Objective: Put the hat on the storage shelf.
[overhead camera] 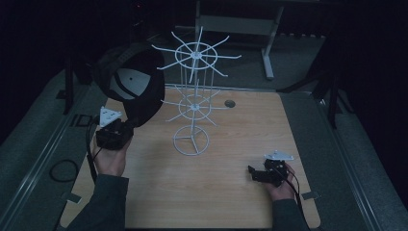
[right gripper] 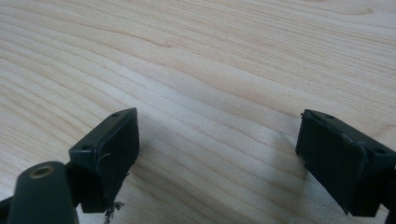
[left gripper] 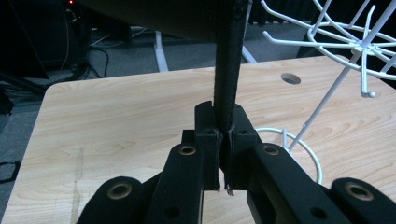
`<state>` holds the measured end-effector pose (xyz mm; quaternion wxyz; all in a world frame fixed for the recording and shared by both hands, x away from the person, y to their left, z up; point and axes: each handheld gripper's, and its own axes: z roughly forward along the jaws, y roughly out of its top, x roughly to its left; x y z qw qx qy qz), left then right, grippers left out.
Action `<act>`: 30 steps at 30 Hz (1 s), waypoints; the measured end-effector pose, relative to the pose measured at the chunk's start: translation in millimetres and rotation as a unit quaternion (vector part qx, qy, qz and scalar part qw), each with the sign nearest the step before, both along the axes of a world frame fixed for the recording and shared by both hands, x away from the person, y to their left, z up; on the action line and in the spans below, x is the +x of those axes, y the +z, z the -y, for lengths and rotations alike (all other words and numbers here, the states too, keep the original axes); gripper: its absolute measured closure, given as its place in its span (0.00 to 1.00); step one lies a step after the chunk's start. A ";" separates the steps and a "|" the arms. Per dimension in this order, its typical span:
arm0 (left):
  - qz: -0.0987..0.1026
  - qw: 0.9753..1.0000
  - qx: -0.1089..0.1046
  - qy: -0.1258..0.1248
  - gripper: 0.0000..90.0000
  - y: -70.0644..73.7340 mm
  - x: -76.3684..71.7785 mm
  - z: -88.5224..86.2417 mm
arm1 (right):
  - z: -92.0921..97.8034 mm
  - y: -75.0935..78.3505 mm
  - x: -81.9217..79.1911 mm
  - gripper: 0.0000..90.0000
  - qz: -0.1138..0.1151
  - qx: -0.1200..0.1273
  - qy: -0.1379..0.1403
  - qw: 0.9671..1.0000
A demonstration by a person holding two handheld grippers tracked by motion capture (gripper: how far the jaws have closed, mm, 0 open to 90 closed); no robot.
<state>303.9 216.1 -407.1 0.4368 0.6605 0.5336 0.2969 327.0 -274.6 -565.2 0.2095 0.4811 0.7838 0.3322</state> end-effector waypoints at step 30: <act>0.003 1.000 -0.003 -0.005 0.96 3.1 0.0 2.8 | 0.1 0.0 0.0 0.15 0.000 -0.001 0.000 1.000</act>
